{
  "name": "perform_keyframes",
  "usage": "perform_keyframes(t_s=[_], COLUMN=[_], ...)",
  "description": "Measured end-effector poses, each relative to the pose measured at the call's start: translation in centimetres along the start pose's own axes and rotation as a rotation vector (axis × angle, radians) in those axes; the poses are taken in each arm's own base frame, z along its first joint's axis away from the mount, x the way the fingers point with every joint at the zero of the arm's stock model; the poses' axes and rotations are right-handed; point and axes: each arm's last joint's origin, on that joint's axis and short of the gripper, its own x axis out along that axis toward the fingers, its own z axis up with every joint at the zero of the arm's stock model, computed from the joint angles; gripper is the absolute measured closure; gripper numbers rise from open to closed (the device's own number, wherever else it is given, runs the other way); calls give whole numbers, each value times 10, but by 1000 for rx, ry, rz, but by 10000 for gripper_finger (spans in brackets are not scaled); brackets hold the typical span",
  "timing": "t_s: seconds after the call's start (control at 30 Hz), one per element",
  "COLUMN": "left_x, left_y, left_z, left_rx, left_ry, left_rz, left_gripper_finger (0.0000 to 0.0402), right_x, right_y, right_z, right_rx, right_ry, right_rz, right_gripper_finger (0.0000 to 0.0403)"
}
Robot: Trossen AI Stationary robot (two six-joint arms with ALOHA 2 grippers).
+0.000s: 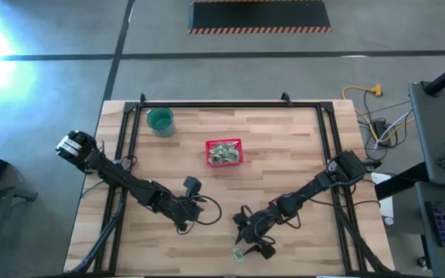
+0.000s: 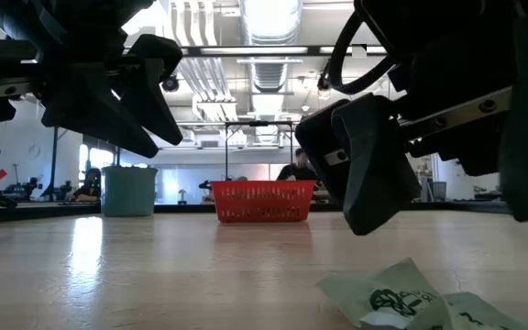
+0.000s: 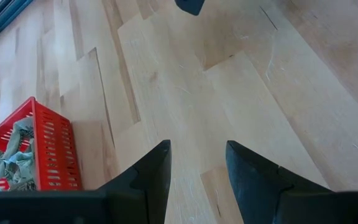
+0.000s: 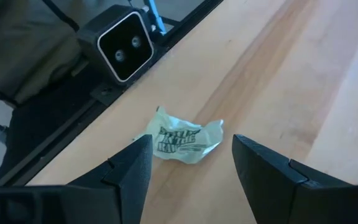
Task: Pick and place items into bin
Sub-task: Put the stevia packet into the red bin
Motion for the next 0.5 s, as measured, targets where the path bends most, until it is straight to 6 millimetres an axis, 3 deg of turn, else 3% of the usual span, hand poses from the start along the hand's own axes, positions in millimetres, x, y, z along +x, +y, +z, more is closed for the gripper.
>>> perform_keyframes(t_s=[0.5], left_x=[0], left_y=[0], left_z=[0], left_rx=[-1], left_ry=[1], left_rz=[0], left_gripper_finger=[265], right_x=[1], right_y=[3], right_z=[3], right_rx=[-32], right_ry=[-27], right_rz=[-23], right_gripper_finger=[191])
